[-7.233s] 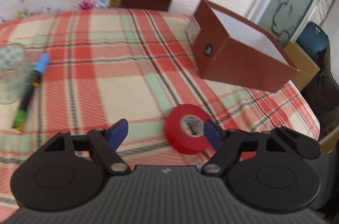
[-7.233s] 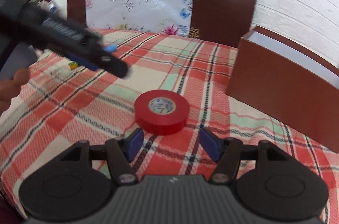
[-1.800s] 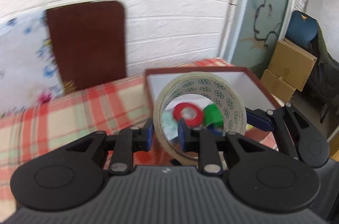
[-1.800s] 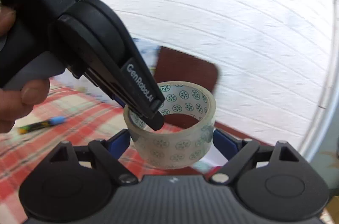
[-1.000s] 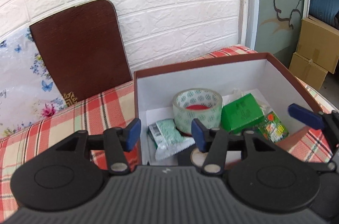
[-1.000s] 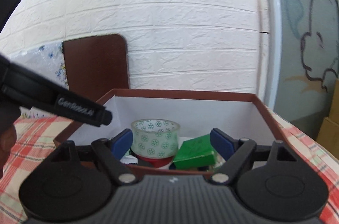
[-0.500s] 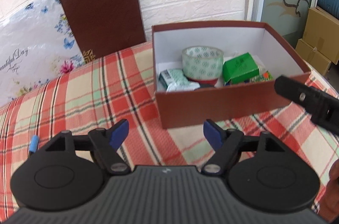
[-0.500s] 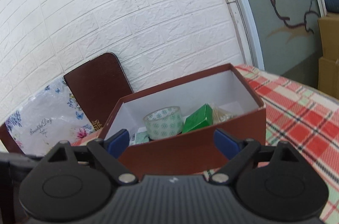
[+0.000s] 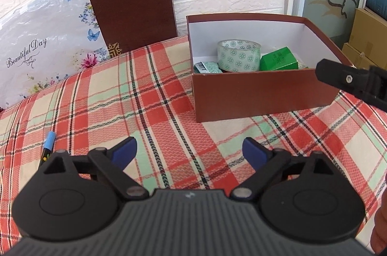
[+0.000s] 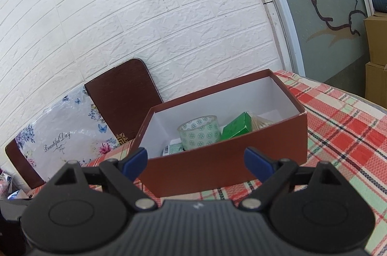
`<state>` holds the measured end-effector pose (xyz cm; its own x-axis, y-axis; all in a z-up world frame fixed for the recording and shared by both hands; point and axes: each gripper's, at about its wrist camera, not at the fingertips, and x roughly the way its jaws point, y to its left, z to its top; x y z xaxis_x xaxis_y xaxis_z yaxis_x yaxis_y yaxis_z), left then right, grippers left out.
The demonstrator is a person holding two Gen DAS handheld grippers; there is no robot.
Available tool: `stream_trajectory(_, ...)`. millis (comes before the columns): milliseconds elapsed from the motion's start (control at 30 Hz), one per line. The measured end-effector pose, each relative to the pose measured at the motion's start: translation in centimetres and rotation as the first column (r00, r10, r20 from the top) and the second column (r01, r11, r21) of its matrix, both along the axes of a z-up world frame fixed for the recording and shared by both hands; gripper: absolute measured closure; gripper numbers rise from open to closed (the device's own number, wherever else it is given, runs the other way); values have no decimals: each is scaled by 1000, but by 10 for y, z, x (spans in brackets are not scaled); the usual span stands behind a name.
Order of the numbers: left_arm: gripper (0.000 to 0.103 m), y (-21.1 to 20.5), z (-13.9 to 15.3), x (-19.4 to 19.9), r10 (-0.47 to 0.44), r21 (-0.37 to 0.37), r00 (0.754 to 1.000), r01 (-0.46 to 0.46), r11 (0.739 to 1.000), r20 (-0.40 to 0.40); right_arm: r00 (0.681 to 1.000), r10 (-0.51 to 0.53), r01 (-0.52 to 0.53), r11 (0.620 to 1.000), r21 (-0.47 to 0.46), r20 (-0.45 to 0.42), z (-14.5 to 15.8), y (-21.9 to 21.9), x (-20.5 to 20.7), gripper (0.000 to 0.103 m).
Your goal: Organize objects
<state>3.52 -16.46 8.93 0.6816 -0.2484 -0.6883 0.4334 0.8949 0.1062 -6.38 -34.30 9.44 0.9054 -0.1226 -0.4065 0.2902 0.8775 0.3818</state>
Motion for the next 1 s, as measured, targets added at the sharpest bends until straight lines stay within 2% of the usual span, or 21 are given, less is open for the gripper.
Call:
stream_trajectory(700,5,4,-5,4,17,10,1000,-16,1000,-3,1000,7,-7,1000,2,-11,-3,4,1,12)
stream_trajectory(800,0,6,-4,4,15,3,1000,-15,1000,8,1000,6,-6,1000,2,-12,-3,5,0,12)
stream_trajectory(1000,0,5,1,1,33,26,998,-34,999,50,1000,12,-13,1000,-5,-7,-2,7,0,11)
